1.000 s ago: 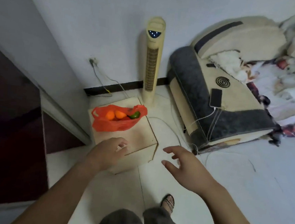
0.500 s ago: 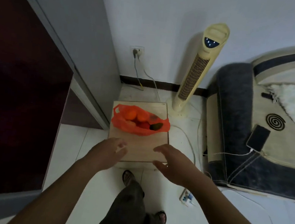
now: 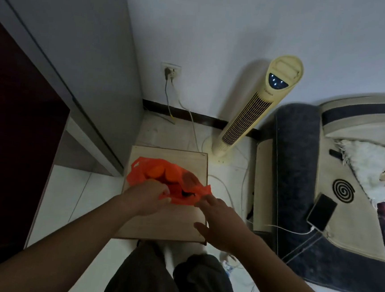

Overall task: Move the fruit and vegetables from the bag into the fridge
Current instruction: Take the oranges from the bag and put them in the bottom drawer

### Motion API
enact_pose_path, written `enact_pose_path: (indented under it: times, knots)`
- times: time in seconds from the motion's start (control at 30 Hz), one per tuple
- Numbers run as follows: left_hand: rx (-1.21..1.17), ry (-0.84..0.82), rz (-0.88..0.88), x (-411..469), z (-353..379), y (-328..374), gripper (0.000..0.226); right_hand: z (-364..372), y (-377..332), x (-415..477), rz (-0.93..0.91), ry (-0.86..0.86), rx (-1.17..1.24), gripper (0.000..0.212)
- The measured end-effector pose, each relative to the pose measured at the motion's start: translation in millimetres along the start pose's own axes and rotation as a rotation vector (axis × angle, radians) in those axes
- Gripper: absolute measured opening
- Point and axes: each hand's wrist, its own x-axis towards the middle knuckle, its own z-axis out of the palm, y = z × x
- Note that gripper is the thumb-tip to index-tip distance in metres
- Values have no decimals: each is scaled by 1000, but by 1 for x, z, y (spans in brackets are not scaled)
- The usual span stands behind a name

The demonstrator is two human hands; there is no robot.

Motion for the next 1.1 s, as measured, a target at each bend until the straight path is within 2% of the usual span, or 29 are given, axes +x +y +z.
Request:
enact_pose_path:
  times: [0.27, 0.37, 0.5, 0.67, 0.73, 0.9, 1.0, 1.1]
  knots:
    - [36, 53, -129, 24, -15, -21, 25, -3, 21, 103, -171, -63, -8, 56]
    - [18, 133, -186, 29, -17, -12, 31, 1, 34, 139, -263, -127, -52, 65]
    - [-66, 339, -290, 50, 2, -31, 66, 8, 53, 180, -361, -177, -147, 62]
    - [-27, 462, -347, 86, 26, -60, 61, 27, 71, 226, -449, -225, -210, 64]
    - [-37, 495, -367, 98, 33, -69, 62, 39, 74, 245, -478, -233, -180, 73]
    - [-55, 445, -444, 117, 55, -94, 74, 69, 76, 278, -489, -267, -78, 83]
    - [-18, 367, -477, 127, 62, -113, 82, 78, 82, 294, -498, -318, -156, 89]
    - [-1, 291, -463, 137, 69, -129, 87, 82, 105, 316, -420, -385, -258, 80]
